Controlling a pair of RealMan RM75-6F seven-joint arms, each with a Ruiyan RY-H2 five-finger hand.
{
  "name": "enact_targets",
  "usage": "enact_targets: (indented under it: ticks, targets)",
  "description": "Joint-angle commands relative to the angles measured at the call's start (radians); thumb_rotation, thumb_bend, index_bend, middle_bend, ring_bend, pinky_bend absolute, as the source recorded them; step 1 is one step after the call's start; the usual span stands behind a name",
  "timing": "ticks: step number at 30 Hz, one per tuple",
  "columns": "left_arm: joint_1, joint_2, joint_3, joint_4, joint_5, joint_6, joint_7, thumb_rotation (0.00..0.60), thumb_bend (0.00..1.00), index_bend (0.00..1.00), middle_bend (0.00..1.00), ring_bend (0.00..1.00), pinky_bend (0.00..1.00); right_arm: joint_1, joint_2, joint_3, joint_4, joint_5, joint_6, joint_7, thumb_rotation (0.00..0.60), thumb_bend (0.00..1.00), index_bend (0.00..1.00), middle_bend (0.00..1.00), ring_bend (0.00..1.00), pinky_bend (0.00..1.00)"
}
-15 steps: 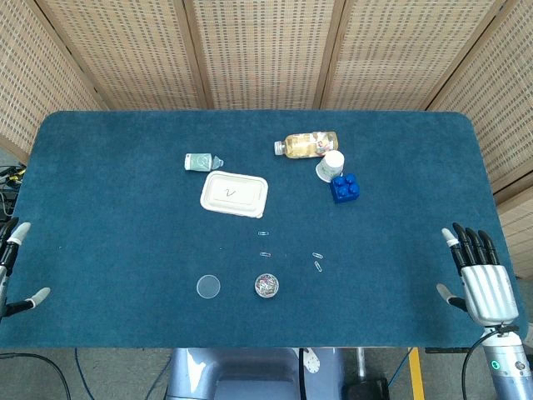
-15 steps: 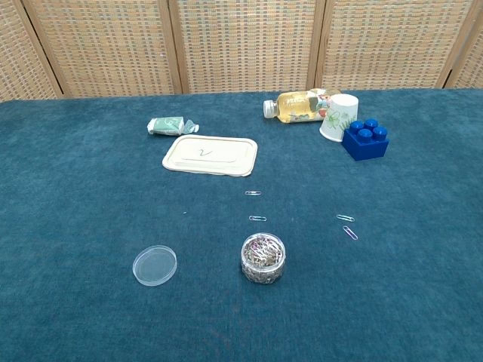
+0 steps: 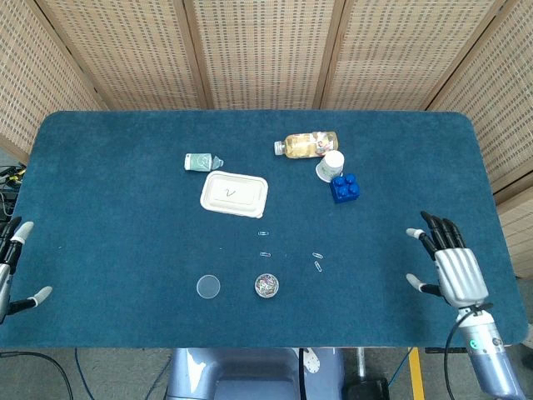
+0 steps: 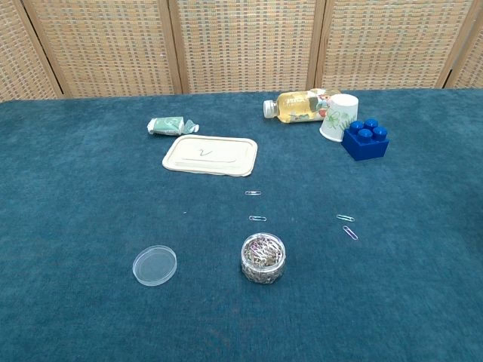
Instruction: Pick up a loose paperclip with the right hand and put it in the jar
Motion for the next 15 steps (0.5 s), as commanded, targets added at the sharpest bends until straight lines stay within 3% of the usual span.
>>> enact_targets:
  ticks: [1, 7, 15]
  targets:
    - [-0.005, -0.004, -0.001, 0.001, -0.007, -0.009, 0.009, 0.6, 0.0, 0.0, 0.0, 0.0, 0.0, 0.057, -0.026, 0.043, -0.027, 0.057, -0.071, -0.059, 0.6, 0.13, 0.39, 0.0, 0.0, 0.0]
    - [-0.009, -0.009, -0.003, 0.001, -0.014, -0.014, 0.021, 0.6, 0.0, 0.0, 0.0, 0.0, 0.0, 0.142, -0.086, 0.084, -0.048, 0.18, -0.208, -0.161, 0.6, 0.29, 0.43, 0.0, 0.0, 0.0]
    - [-0.02, -0.023, -0.005, 0.02, -0.028, -0.036, 0.022, 0.6, 0.0, 0.0, 0.0, 0.0, 0.0, 0.244, -0.231, 0.096, -0.008, 0.336, -0.317, -0.334, 0.6, 0.37, 0.44, 0.0, 0.0, 0.0]
